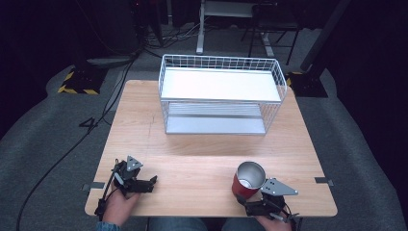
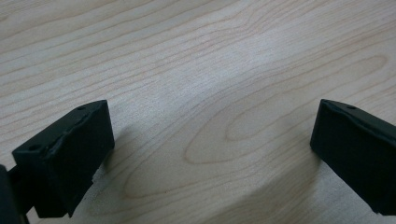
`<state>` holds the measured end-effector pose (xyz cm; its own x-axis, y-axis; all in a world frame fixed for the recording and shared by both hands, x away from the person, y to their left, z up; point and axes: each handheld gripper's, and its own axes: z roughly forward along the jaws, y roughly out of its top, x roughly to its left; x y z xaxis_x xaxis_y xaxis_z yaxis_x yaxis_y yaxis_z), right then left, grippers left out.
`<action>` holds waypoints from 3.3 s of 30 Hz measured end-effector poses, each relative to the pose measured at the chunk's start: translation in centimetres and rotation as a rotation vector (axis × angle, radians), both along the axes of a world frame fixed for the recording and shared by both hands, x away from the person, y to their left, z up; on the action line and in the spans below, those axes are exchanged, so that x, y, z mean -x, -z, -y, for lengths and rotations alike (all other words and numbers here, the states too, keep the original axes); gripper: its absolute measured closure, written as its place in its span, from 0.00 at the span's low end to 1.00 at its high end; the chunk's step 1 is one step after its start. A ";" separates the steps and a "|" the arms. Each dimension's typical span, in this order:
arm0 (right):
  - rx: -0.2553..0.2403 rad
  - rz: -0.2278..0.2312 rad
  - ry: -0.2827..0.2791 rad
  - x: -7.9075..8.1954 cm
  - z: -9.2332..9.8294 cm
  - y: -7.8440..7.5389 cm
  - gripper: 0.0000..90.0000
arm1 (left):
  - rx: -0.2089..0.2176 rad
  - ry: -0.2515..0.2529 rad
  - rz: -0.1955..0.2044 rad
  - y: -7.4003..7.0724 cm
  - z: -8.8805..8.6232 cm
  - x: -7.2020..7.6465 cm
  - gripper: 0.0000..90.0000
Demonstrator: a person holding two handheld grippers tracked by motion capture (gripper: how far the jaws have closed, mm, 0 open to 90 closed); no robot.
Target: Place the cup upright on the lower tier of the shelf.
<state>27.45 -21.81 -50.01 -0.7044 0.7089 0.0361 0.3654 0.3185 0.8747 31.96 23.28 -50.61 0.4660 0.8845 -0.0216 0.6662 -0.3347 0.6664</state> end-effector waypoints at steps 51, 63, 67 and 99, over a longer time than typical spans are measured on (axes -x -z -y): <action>0.001 0.048 0.041 -1.8 -1.0 -3.2 0.19 | 0.001 -0.001 0.000 0.0 0.0 0.0 0.00; 0.010 0.029 0.068 -4.6 -1.4 -5.3 0.19 | 0.001 -0.001 0.000 0.0 0.0 0.0 0.00; 0.017 0.027 0.074 -5.6 -1.7 -5.8 0.19 | 0.000 -0.001 0.000 0.0 0.0 0.0 0.00; 0.026 -0.001 0.131 -15.2 -5.1 -5.3 0.19 | 0.000 -0.004 0.001 0.0 0.0 0.0 0.00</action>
<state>42.65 -16.73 -44.70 -0.6058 0.7954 0.0172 0.4064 0.2908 0.8662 32.00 23.27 -50.62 0.4626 0.8863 -0.0209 0.6668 -0.3323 0.6671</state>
